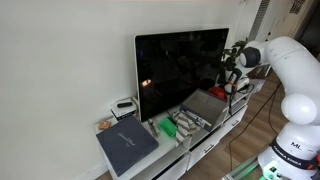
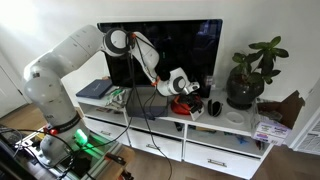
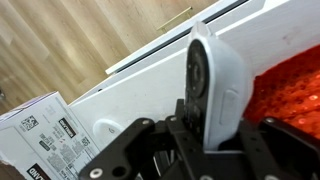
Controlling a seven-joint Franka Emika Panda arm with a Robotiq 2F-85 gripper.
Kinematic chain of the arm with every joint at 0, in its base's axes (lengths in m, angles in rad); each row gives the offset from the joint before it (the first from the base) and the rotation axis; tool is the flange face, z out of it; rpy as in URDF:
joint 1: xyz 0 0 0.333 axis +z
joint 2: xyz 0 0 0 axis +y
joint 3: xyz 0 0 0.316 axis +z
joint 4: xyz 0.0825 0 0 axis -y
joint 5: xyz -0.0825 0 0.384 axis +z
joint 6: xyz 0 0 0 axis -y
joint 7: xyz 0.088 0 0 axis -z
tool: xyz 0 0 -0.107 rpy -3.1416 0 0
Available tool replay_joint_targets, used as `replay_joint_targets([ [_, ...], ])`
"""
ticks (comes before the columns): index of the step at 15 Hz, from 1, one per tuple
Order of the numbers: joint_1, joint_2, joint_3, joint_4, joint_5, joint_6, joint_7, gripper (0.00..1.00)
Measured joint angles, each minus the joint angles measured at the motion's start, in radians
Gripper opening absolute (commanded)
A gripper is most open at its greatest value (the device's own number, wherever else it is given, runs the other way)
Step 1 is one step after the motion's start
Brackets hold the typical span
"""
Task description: Take the white thing out of the box
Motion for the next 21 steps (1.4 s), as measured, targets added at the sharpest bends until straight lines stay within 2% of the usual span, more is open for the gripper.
replay_joint_targets([
  [1, 0.0, 0.0, 0.0, 0.003, 0.0, 0.0, 0.0, 0.25],
  [2, -0.001, 0.0, 0.0, 0.005, 0.001, 0.0, 0.0, 0.06],
  [9, 0.028, 0.068, -0.046, 0.057, 0.109, 0.022, -0.079, 0.06],
  [17, -0.026, 0.195, -0.042, 0.258, 0.167, 0.023, -0.209, 0.06],
  [21, -0.075, 0.264, -0.027, 0.382, 0.181, 0.022, -0.248, 0.06],
])
